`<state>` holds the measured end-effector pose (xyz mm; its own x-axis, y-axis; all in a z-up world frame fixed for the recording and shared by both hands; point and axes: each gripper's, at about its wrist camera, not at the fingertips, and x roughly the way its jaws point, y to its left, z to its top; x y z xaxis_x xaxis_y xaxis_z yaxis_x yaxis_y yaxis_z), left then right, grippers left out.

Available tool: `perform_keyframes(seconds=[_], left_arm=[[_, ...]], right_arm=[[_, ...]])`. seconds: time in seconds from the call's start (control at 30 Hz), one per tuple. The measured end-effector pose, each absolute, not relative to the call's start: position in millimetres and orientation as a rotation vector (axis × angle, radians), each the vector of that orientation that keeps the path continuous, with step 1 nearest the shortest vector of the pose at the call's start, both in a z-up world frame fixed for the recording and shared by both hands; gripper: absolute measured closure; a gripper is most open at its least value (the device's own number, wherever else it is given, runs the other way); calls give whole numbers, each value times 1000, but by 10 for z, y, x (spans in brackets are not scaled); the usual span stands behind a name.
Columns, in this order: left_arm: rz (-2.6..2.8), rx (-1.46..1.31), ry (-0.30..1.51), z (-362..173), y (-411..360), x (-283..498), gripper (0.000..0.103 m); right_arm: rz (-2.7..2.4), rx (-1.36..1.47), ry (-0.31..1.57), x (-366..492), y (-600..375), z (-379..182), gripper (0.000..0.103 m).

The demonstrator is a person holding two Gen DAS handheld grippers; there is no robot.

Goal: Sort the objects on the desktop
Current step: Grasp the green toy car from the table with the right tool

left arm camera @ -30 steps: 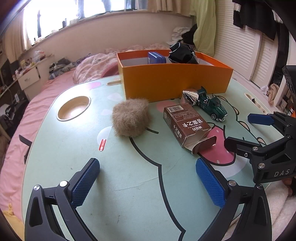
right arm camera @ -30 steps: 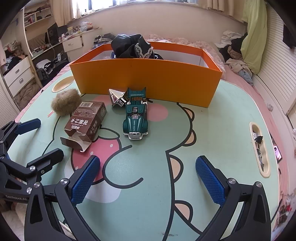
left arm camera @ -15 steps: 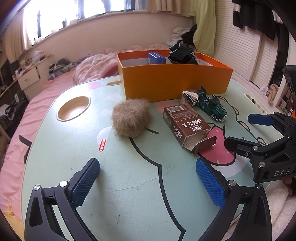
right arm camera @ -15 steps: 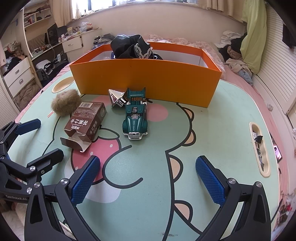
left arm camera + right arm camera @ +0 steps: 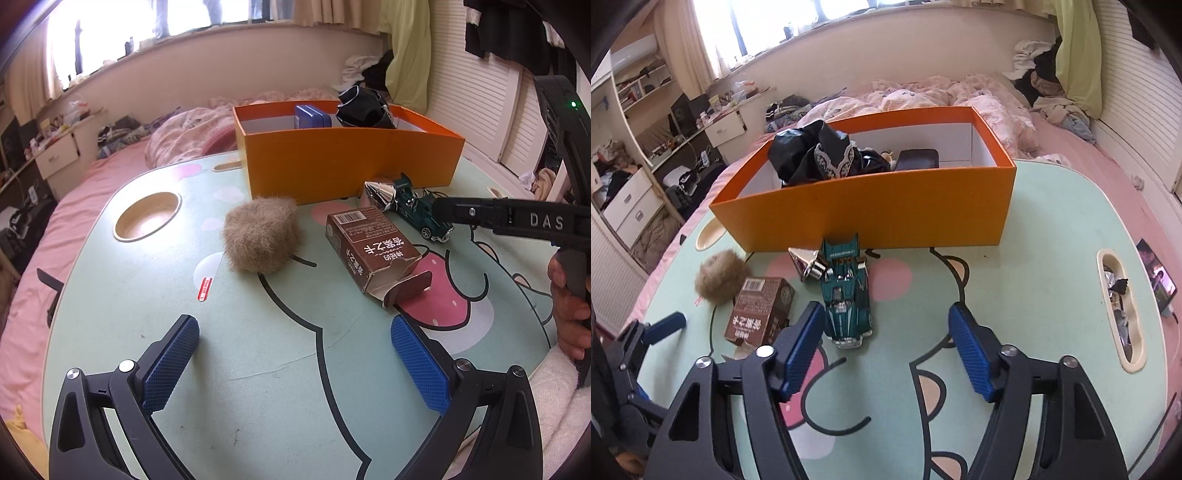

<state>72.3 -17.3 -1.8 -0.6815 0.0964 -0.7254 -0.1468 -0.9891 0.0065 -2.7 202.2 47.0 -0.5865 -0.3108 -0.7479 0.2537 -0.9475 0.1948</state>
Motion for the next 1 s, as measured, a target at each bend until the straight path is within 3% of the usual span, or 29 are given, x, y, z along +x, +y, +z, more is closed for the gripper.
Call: perform_keyframes(seconds=[0.27, 0.53, 0.6, 0.63, 0.9, 1.0], left_arm=[[2764, -1186, 96, -22, -175, 727, 0], [2764, -1186, 94, -24, -177, 730, 0], [2764, -1185, 96, -24, -177, 731, 0], [2765, -1185, 95, -24, -178, 731, 0], [2774, -1209, 76, 12, -205, 703, 0], [2758, -1198, -37, 80, -322, 644, 0]], right_arm=[[-2526, 1223, -57, -34, 1895, 467, 50], [-2550, 1254, 118, -185, 1691, 380, 51], [-2556, 1232, 168, -137, 1661, 368, 71], [-2554, 1222, 182, -113, 1662, 364, 74], [-2546, 1139, 41, 100, 1977, 432, 75], [-2572, 1087, -9, 172, 2082, 529, 75]])
